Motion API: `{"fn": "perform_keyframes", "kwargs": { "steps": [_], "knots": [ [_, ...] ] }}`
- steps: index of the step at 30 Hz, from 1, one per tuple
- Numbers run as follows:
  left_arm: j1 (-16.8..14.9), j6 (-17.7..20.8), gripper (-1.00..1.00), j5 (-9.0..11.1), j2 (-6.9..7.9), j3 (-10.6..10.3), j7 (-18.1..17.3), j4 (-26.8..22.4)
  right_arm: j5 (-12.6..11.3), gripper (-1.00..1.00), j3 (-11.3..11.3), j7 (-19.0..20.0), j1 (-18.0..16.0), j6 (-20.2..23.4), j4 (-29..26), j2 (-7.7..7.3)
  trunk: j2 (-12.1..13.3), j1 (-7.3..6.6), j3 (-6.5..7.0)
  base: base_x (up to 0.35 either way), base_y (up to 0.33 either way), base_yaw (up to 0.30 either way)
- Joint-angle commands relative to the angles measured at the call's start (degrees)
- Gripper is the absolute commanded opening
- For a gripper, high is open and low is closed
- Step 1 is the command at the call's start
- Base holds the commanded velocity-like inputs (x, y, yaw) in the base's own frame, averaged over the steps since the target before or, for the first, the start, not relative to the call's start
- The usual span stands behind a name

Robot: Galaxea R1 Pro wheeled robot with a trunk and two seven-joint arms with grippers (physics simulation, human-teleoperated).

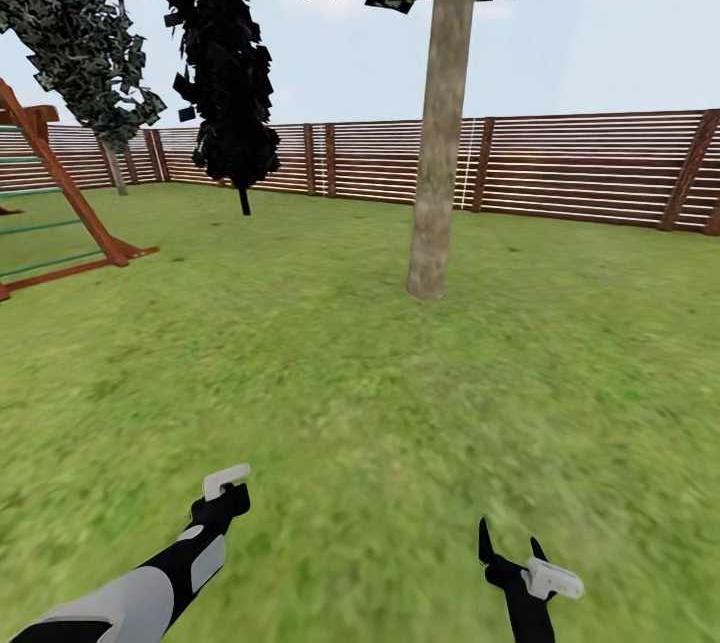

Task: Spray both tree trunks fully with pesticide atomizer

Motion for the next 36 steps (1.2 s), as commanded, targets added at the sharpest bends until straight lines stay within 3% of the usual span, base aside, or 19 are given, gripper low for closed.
{"fn": "perform_keyframes", "kwargs": {
  "steps": [1, 15, 36],
  "knots": [
    [0.0, 0.0, -1.0, 0.0, 0.0, 0.0, 0.0, 0.0, 0.0, 1.0, 0.0, 0.0, 0.0, 0.0, 0.0, 0.01, 0.0, 0.0, 0.0, 0.332, -0.13, 0.0],
    [0.0, 0.0, -1.0, 0.0, -0.01, 0.0, 0.0, 0.0, 0.0, 1.0, 0.0, 0.0, 0.0, 0.0, 0.0, 0.03, 0.0, 0.0, 0.0, 0.301, -0.16, 0.0],
    [0.0, 0.0, -1.0, 0.0, 0.0, 0.0, 0.0, 0.0, 0.0, 1.0, 0.0, 0.0, 0.0, 0.0, 0.0, 0.02, 0.0, 0.0, 0.0, 0.088, -0.036, 0.0]
  ]
}}
